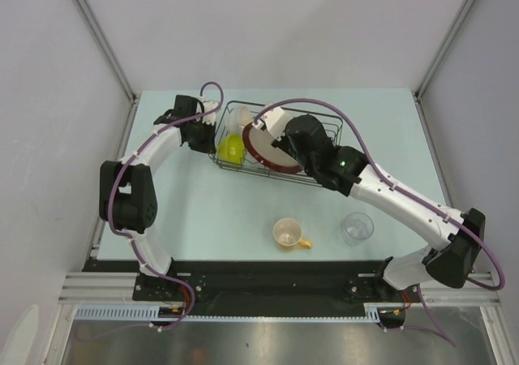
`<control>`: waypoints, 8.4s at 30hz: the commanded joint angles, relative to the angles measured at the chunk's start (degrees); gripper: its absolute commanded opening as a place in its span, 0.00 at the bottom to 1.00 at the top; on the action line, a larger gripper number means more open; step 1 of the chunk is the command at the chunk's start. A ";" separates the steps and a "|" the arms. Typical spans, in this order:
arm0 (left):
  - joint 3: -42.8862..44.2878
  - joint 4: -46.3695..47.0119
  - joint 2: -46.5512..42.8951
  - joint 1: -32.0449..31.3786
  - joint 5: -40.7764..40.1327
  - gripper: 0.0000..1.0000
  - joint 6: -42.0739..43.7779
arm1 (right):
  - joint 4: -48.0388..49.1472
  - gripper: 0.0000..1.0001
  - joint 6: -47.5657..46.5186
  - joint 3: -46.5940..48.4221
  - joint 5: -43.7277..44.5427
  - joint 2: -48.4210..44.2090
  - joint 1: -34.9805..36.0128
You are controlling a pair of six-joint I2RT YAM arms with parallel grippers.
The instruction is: Load the mixed dishes into the dish rack
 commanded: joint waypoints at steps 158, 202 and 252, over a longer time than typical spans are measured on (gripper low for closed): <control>-4.78 -4.98 0.19 0.51 0.93 0.07 6.42 | 25.20 0.37 -4.33 6.24 5.43 25.05 -4.33; -1.87 -10.78 -11.85 8.33 3.13 0.37 8.79 | -25.26 0.75 43.75 -4.56 4.11 0.69 -8.20; -21.29 -4.45 -15.63 5.88 7.34 0.31 8.18 | -12.25 0.35 44.10 14.24 -17.25 31.82 -31.93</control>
